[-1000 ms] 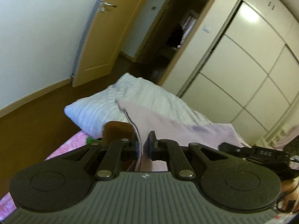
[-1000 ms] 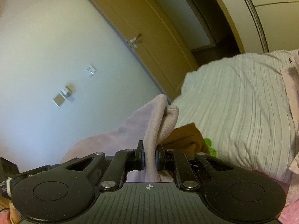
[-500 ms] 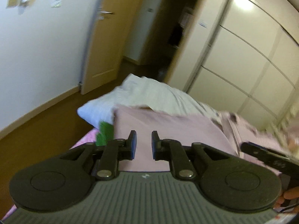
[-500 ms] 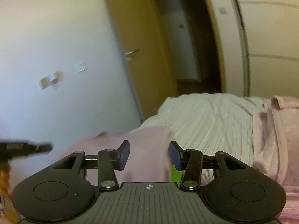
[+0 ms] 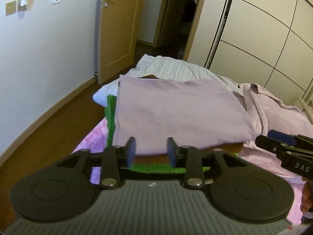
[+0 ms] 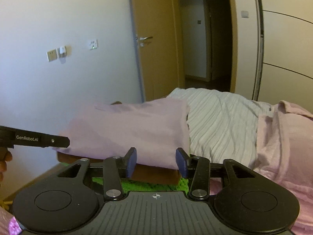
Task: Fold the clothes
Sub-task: 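Lift the folded tank top with both grippers and carry it onto the clothes stack, then open both grippers to release the tank top on the stack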
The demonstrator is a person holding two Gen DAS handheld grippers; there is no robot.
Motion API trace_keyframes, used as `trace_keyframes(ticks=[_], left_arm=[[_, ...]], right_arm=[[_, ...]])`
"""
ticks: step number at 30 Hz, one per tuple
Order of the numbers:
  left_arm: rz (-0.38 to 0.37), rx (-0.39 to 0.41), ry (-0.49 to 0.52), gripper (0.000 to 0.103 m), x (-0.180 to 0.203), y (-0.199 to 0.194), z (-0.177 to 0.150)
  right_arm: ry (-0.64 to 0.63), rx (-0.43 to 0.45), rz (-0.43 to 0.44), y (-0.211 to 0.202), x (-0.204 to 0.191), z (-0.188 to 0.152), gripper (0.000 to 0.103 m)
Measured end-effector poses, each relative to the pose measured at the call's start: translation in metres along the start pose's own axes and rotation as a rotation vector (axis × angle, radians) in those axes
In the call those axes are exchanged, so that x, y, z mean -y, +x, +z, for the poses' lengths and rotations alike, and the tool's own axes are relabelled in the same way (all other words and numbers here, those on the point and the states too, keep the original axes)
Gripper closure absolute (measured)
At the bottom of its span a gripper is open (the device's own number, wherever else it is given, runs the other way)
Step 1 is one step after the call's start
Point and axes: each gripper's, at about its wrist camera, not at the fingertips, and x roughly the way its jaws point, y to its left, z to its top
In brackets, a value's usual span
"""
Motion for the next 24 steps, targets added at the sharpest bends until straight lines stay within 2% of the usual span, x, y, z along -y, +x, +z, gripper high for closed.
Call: trace_keyframes(ticks=[3,5,11,18,21,24], left_arm=[[0.013,0.002,0.005,0.064,0.01,-0.034,-0.006],[0.014,-0.004,0.018,0.051,0.019,-0.055,-0.008],[0.02,0.006,0.038,0.033,0.042,-0.116,-0.021],[0.028,0.015,0.037,0.026,0.051,-0.172,-0.044],[0.037,0.017,0.033,0.018,0.054,-0.192,-0.058],[0.047,0.011,0.032,0.017,0.058,-0.209,-0.076]], right_arm=[[0.036,-0.021,-0.023,-0.025,-0.004,0.005,0.047],[0.064,-0.037,-0.025,-0.043,-0.009,0.007,0.044],[0.109,-0.062,-0.011,-0.091,-0.026,0.015,0.039],[0.081,-0.047,0.014,-0.149,-0.05,0.015,0.035],[0.07,-0.042,0.021,-0.171,-0.059,0.008,0.033],[0.069,-0.055,0.036,-0.19,-0.067,-0.003,0.031]])
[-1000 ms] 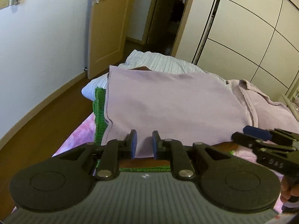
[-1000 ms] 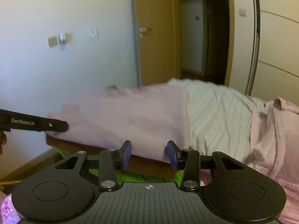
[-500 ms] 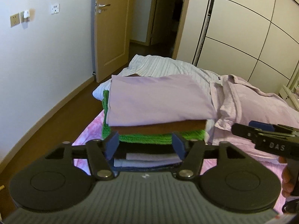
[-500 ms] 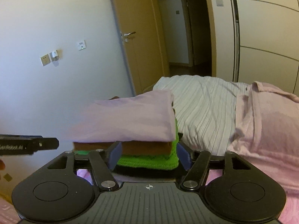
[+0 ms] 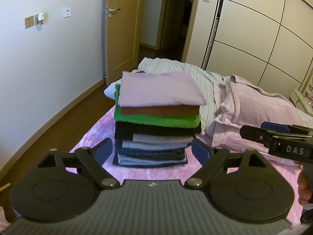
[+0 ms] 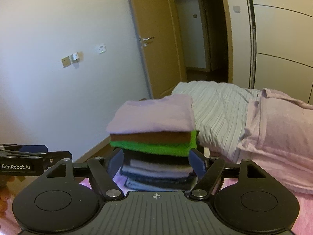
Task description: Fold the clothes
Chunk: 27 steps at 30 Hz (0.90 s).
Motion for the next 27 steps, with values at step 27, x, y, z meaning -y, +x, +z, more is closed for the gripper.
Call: trace_keyframes(ticks=[27], left_arm=[[0.09,-0.017,0.002,0.001,0.036,-0.084,-0.103]], right_arm=[[-0.043,-0.13,-0.025,-0.095,-0.021,-0.09,0.03]])
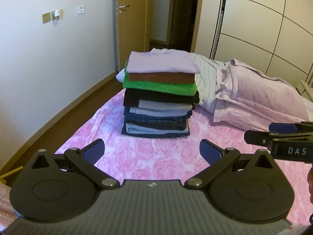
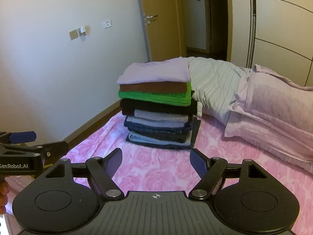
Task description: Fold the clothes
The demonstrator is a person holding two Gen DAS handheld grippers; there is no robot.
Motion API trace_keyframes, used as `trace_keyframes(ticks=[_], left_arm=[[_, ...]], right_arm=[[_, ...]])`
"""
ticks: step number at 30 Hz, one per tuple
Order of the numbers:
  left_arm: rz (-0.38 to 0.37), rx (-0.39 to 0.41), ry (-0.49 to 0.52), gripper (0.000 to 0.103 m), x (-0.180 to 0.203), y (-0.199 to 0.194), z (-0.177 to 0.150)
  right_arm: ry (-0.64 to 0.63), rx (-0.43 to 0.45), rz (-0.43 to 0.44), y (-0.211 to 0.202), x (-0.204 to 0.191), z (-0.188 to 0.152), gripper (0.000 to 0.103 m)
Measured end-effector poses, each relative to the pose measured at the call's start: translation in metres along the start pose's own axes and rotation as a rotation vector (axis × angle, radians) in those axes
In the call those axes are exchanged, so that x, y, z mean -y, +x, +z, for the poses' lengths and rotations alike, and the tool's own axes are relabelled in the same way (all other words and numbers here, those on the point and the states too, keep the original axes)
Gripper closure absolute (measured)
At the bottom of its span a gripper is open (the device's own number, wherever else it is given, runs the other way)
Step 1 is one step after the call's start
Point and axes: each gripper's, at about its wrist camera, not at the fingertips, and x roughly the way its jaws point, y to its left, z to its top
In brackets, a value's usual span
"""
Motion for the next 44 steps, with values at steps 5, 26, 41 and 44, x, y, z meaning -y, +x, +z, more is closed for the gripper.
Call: trace_keyframes(ticks=[5,26,41,44], left_arm=[[-0.004,-0.028,-0.016,0.001,0.0,-0.002,-0.006],[0.008,-0.073,-0.025,0.001,0.01,0.018,-0.002],[0.012,-0.093,-0.014,0.001,0.017,0.034,0.002],[0.018,-0.098,-0.017,0.001,0.019,0.035,0.0]], right_arm=[[0.001,-0.014,0.016,-0.003,0.002,-0.007,0.03],[-0.017,-0.041,0.033,0.005,0.01,-0.007,0.03],[-0.002,-0.067,0.026,0.018,0.024,-0.003,0.03],[-0.001,-0.07,0.027,0.019,0.027,-0.004,0.03]])
